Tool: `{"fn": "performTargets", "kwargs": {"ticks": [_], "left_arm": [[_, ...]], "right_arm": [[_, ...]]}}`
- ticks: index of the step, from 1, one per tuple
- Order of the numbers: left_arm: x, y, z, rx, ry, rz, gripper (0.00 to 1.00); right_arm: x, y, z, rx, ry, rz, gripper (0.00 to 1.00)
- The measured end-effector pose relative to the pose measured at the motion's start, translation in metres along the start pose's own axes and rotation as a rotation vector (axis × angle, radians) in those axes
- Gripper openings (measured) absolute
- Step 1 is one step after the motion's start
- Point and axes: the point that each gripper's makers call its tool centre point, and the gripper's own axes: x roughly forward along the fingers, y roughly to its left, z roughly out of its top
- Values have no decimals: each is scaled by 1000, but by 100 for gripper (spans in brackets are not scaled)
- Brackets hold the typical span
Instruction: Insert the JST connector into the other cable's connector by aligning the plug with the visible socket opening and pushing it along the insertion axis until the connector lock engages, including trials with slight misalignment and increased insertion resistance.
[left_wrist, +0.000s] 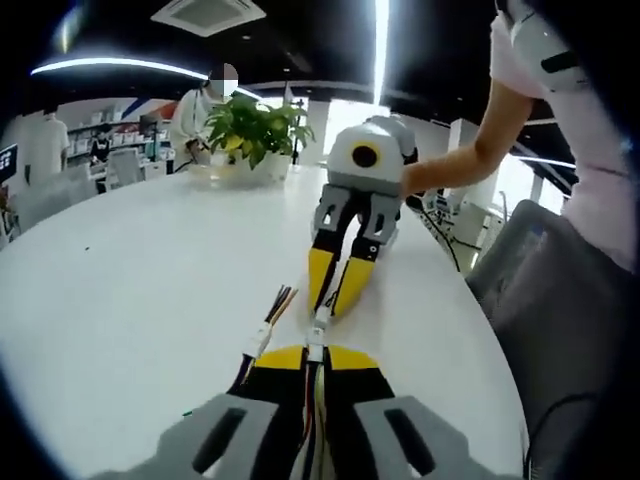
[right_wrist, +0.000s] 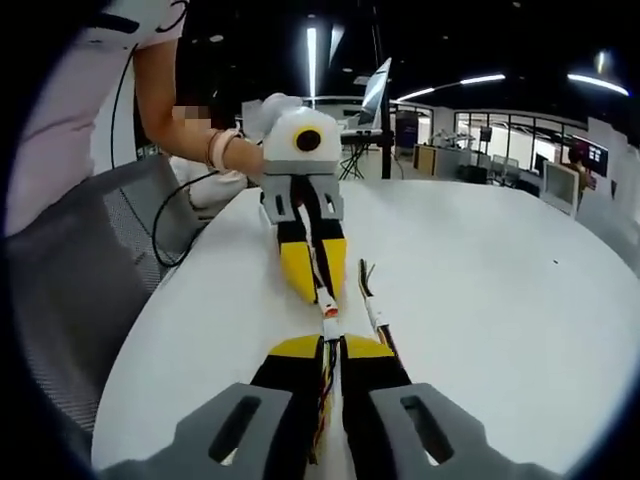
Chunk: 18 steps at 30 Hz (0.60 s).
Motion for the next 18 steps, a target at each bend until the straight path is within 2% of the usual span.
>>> {"fn": "performTargets", "kwargs": {"ticks": [4, 18], "left_arm": [[-1, 2, 2, 5, 0, -4, 0], [-1, 1, 1, 7, 13, -15, 0]], "right_arm": [[2, 0, 5, -12, -2, 4, 3], [4, -2, 3, -41, 16, 17, 3]]}}
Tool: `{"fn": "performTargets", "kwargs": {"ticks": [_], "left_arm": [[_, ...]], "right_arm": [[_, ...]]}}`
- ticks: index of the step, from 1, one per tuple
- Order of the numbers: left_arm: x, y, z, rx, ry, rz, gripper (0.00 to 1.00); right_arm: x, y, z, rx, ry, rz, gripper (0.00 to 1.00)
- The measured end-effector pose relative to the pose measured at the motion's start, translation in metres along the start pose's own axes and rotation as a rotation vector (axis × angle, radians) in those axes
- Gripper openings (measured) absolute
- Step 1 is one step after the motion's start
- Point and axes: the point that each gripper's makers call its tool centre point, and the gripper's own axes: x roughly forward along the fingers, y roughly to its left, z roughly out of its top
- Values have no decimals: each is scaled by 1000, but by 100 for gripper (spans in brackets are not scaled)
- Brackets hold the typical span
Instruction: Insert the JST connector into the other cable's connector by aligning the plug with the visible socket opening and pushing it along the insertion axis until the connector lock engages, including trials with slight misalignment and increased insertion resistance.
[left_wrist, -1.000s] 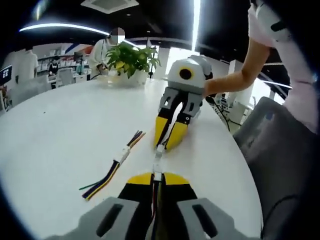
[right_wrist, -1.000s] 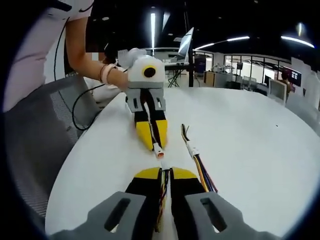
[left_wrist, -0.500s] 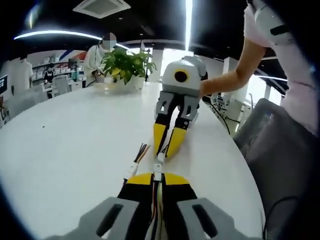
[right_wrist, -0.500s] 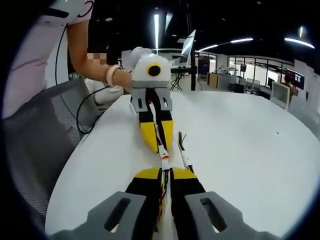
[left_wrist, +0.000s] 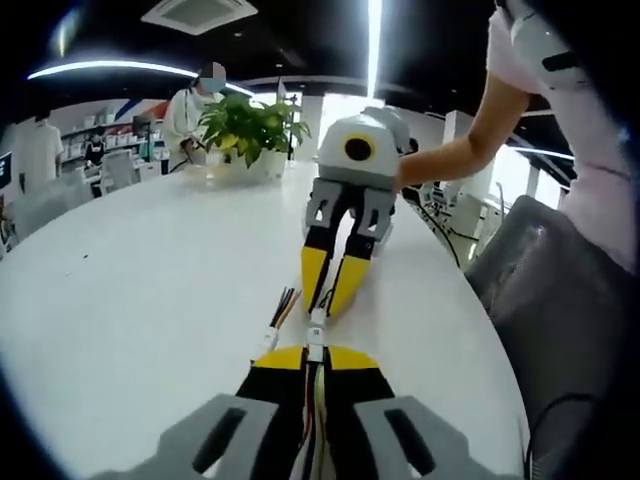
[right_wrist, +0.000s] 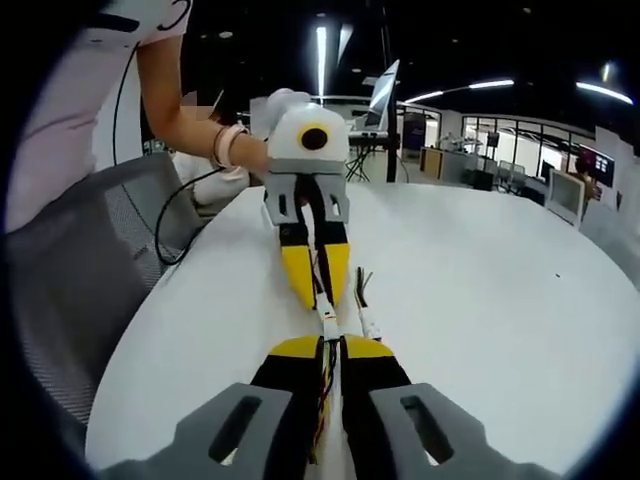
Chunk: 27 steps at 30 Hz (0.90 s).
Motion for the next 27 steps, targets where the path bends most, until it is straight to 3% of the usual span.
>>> {"fn": "performTargets", "kwargs": {"ticks": [9, 27], "left_arm": [[2, 0, -2, 3, 25, -9, 0], [6, -3, 0, 96, 61, -42, 0]], "right_arm": [[2, 0, -2, -12, 9, 9, 3], [5, 2, -2, -58, 36, 49, 3]]}}
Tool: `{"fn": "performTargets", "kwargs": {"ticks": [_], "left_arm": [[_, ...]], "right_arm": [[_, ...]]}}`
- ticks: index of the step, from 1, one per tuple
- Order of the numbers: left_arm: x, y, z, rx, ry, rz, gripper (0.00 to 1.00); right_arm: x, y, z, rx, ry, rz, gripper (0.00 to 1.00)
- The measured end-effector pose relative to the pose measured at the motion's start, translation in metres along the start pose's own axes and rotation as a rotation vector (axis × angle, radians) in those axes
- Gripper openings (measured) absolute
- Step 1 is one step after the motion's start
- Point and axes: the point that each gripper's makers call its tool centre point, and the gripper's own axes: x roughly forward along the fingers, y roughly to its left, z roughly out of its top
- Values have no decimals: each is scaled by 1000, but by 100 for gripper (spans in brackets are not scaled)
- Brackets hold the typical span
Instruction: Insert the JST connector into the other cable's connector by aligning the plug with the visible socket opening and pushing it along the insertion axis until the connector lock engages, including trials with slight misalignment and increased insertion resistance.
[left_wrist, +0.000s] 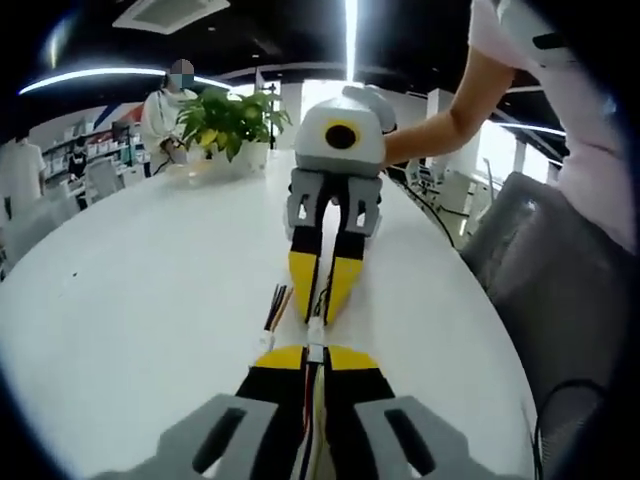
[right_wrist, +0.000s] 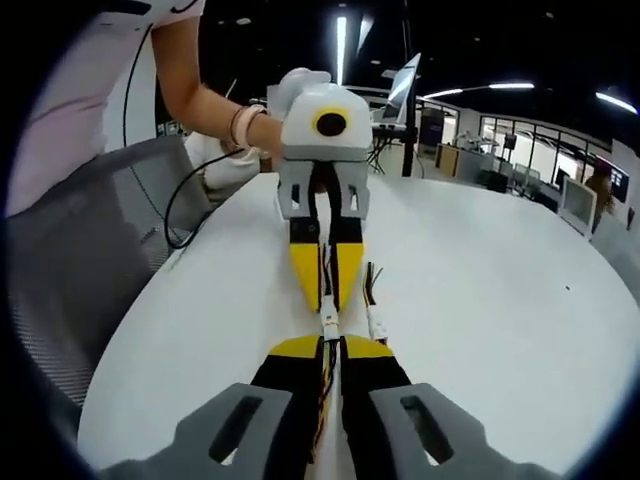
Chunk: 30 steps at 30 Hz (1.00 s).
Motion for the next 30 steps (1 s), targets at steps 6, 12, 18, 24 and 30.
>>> {"fn": "performTargets", "kwargs": {"ticks": [6, 12, 18, 24, 30], "left_arm": [[2, -2, 1, 74, 5, -8, 0], [4, -3, 1, 128, 23, -22, 0], [6, 1, -3, 139, 47, -20, 0], [10, 6, -12, 124, 69, -24, 0], [8, 12, -15, 66, 66, -16, 0]], "right_arm": [[-1, 0, -1, -12, 5, 6, 3], [0, -1, -3, -17, 7, 1, 3], [4, -5, -7, -12, 19, -9, 3], [11, -7, -15, -8, 29, -14, 3], [13, -12, -14, 4, 13, -24, 3]]}}
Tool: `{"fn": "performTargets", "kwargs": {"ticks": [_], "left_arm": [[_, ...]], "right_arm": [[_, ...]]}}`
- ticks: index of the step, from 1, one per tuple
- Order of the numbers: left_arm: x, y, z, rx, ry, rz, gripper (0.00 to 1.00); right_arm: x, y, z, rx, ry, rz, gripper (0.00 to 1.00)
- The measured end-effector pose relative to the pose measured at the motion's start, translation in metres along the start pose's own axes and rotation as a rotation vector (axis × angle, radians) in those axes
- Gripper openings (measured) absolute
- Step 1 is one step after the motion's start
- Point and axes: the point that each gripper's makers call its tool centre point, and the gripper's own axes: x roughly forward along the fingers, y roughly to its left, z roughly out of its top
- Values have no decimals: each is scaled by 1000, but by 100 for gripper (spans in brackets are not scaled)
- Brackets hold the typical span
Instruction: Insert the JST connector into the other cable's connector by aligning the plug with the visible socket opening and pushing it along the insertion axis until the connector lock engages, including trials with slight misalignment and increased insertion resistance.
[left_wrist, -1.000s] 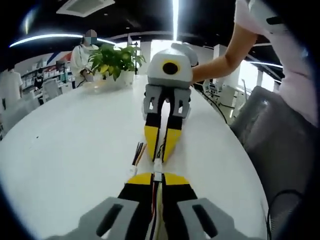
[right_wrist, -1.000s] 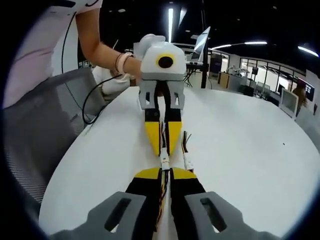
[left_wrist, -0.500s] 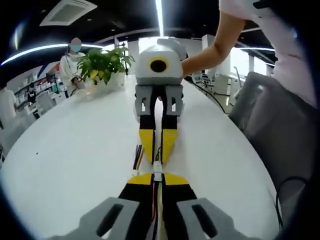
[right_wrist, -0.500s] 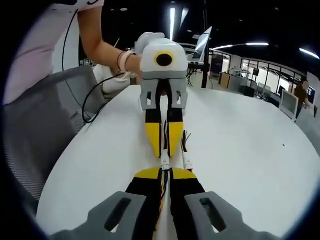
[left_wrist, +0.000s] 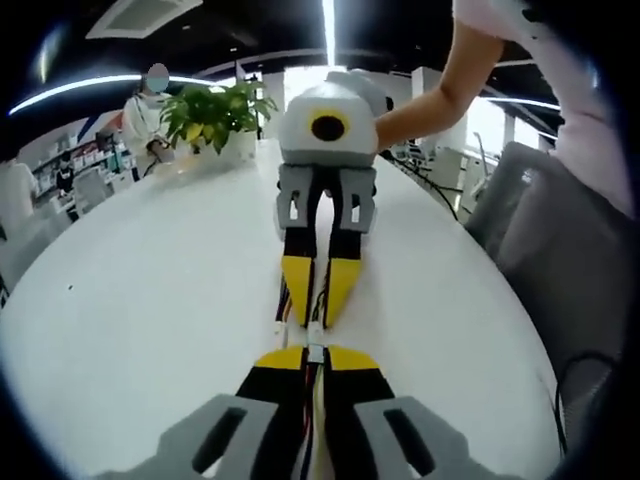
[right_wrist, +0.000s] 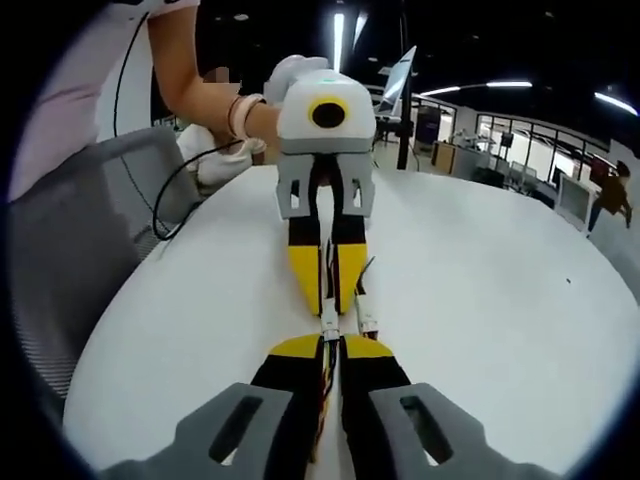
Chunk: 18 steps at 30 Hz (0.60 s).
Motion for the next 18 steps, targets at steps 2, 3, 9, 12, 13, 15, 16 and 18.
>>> {"fn": "performTargets", "kwargs": {"ticks": [2, 3, 9, 12, 13, 15, 16, 18], "left_arm": [[0, 0, 0, -1, 1, 1, 0], [1, 0, -1, -3, 2, 1, 0], [3, 2, -2, -42, -14, 19, 0], [3, 0, -2, -48, -15, 10, 0], [3, 0, -2, -51, -15, 12, 0], [4, -1, -2, -57, -18, 14, 0], [4, -1, -2, -56, -19, 17, 0], [4, -1, -2, -59, -15, 21, 0]], "right_arm": [[1, 1, 1, 2, -1, 0, 3], [2, 1, 1, 2, -2, 0, 3], [1, -2, -3, 13, -5, -12, 4], [0, 1, -3, 18, -8, -2, 4], [0, 2, -3, 19, -9, -3, 4], [0, 4, -3, 32, -12, -2, 4], [0, 4, -3, 36, -13, -4, 4], [0, 4, -2, 55, -20, -6, 4]]}}
